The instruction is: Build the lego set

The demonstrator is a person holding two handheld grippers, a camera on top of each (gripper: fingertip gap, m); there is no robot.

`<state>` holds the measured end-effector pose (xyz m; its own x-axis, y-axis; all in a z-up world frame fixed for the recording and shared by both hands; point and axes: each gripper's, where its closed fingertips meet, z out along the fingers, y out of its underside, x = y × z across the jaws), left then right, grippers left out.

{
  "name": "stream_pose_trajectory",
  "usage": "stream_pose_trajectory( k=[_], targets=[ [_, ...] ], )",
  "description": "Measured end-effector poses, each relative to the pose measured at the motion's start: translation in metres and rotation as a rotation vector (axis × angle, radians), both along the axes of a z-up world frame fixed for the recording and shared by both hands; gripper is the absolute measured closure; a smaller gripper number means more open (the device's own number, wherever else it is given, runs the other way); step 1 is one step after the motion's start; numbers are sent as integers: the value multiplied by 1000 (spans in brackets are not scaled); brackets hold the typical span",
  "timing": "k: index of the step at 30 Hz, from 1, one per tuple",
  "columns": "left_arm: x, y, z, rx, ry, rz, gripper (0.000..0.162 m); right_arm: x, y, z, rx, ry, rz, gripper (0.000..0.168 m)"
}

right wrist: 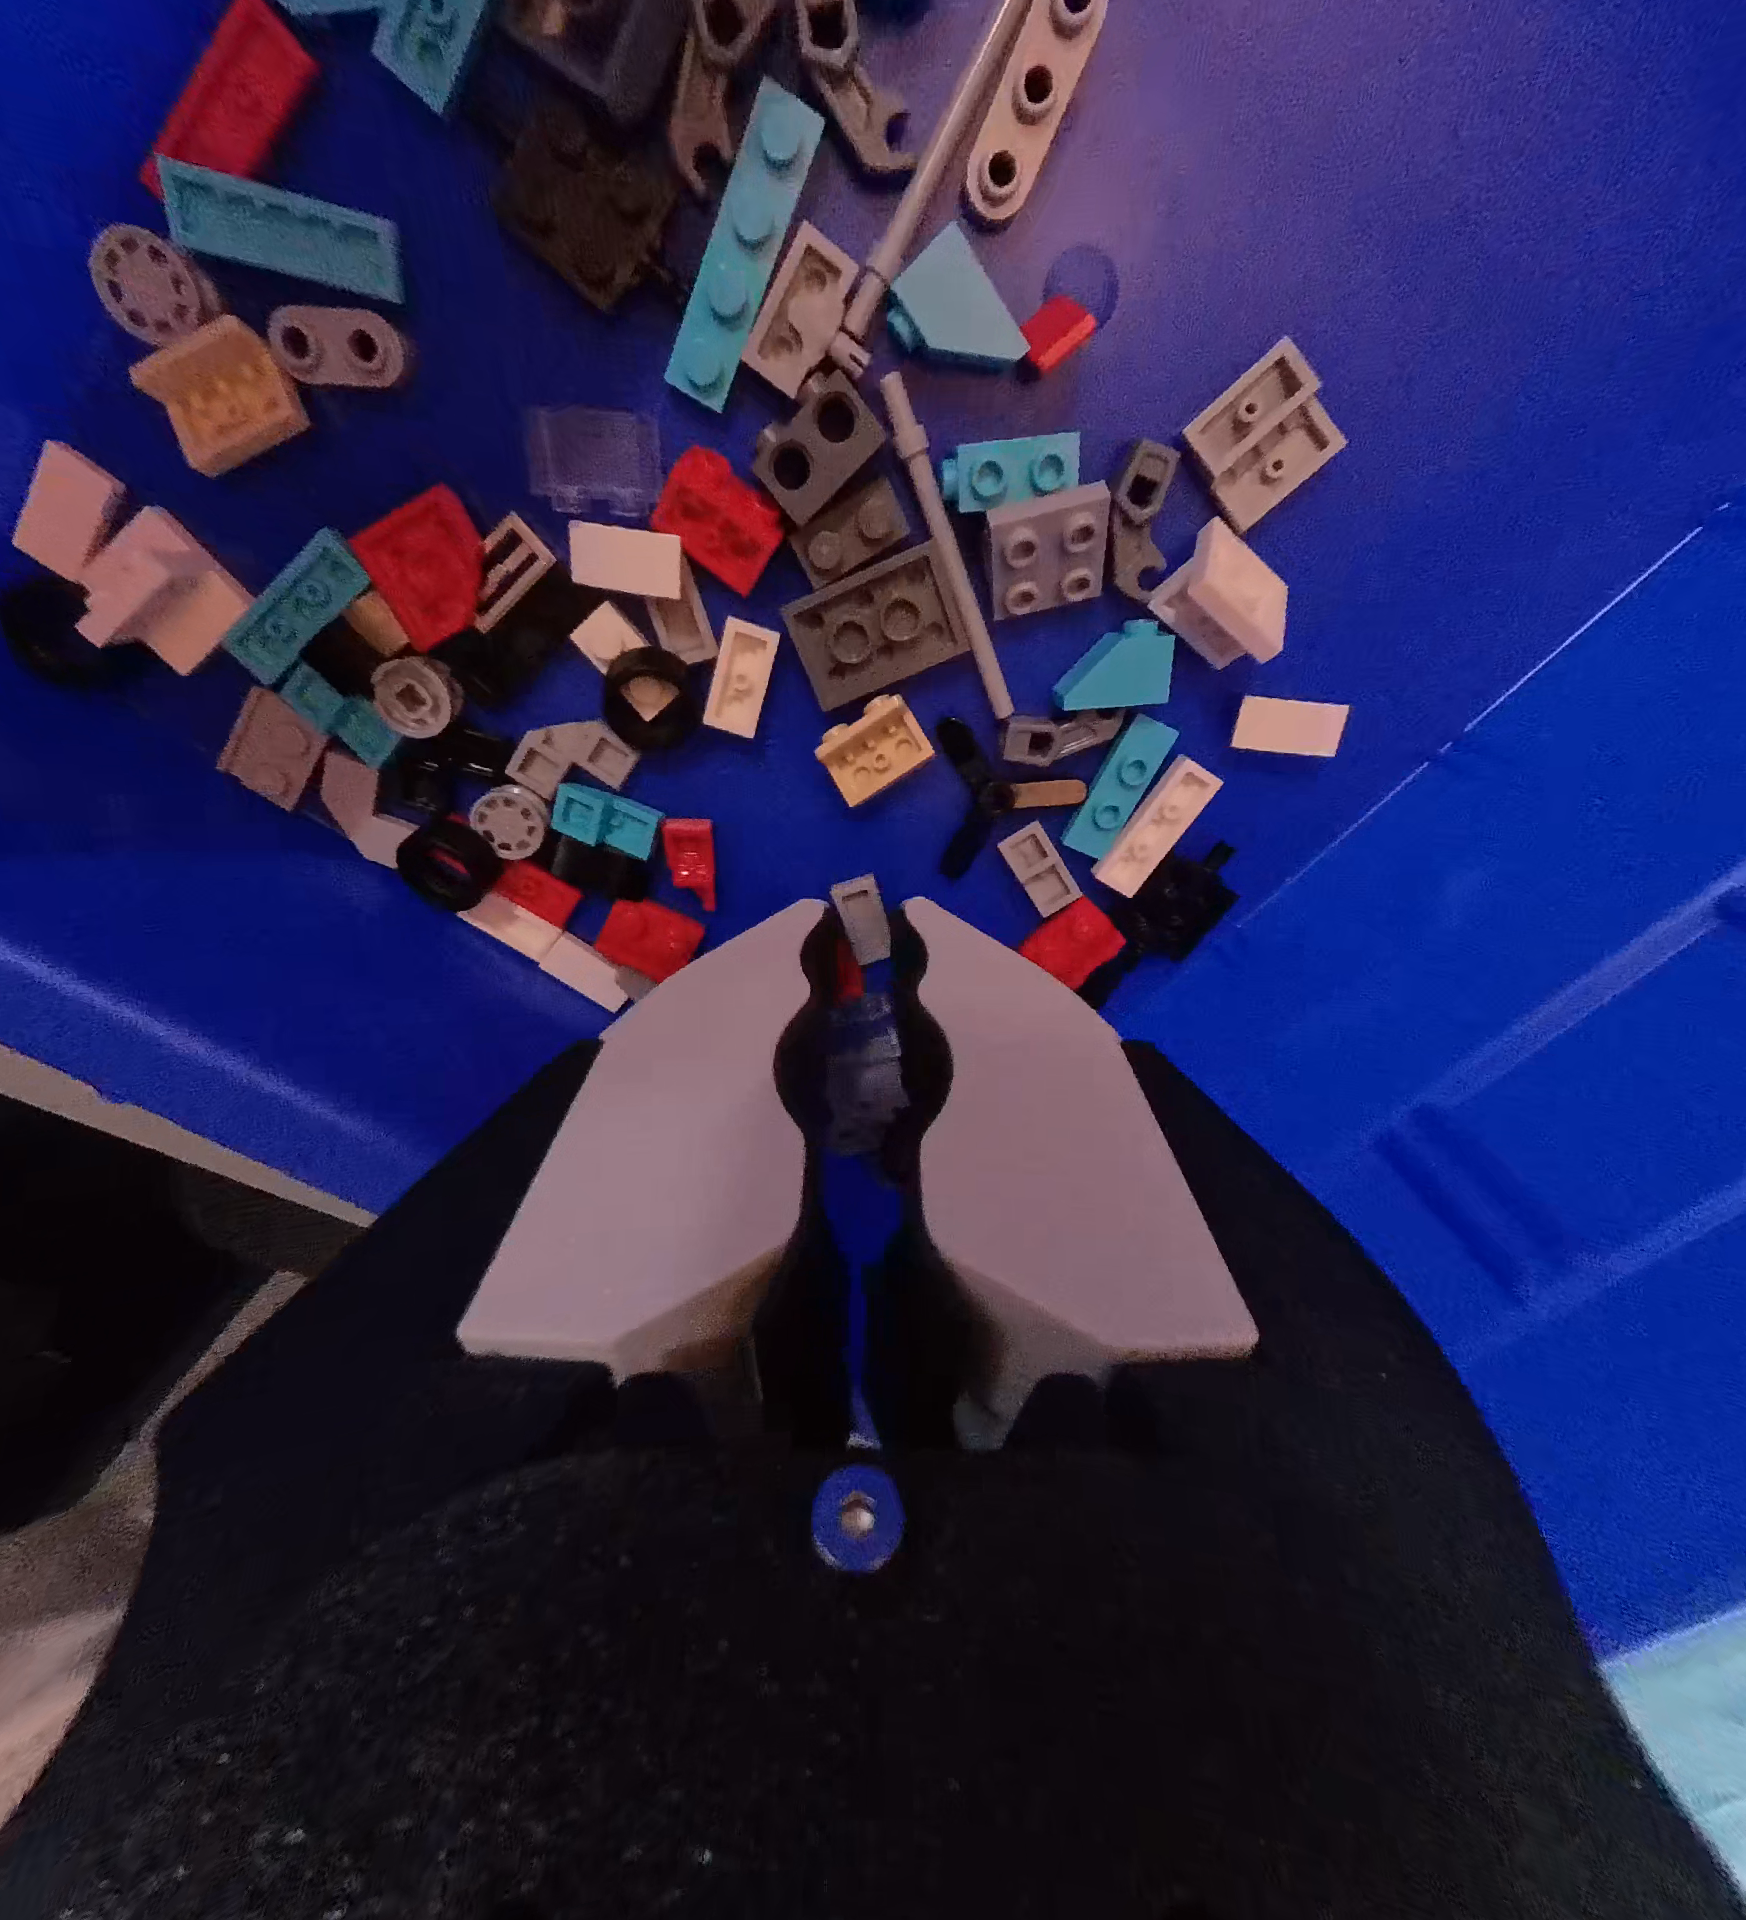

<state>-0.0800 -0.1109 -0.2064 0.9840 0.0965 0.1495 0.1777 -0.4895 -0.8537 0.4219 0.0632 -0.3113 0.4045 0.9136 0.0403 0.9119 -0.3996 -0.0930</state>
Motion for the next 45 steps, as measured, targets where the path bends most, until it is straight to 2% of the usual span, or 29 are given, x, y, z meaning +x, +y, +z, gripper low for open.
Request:
stream_pose_trajectory(
  k=[4, 7, 14, 18, 22, 25, 27, 32, 33, 39, 42, 45],
  targets=[
    [2, 0, 2, 7, 1, -9, 84, -6, -1, 4, 14, 48, 11, 160],
    [3, -1, 1, 3, 3, -15, 84, -20, 3, 22, 93, 134, -1, 160],
    [13, 2, -2, -4, -16, -72, 84, -95, -10, 97, 240, 415, 85, 160],
    [25, 10, -4, 11, -22, -152, 84, -166, -36, 147, 218, 740, 177, 160],
    [50, 17, 6, 99, -2, -313, 85, -250, -93, 193, -38, 1169, 328, 160],
    [63, 16, 11, 137, 95, -428, 89, -295, -139, 209, -346, 1349, 413, 161],
    [71, 13, 13, 157, 144, -502, 95, -317, -158, 215, -559, 1442, 410, 160],
    [97, -1, 23, 251, 249, -686, 101, -351, -177, 196, -1146, 1452, 311, 160],
    [104, -4, 26, 291, 265, -716, 104, -357, -180, 188, -1214, 1427, 290, 160],
    [121, -13, 27, 461, 253, -752, 115, -380, -187, 155, -1374, 1304, 198, 160],
    [123, -14, 35, 552, 162, -775, 122, -384, -190, 151, -1452, 1276, 165, 160],
    [126, -16, 43, 618, 165, -801, 128, -385, -194, 151, -1498, 1273, 155, 160]
  ],
)
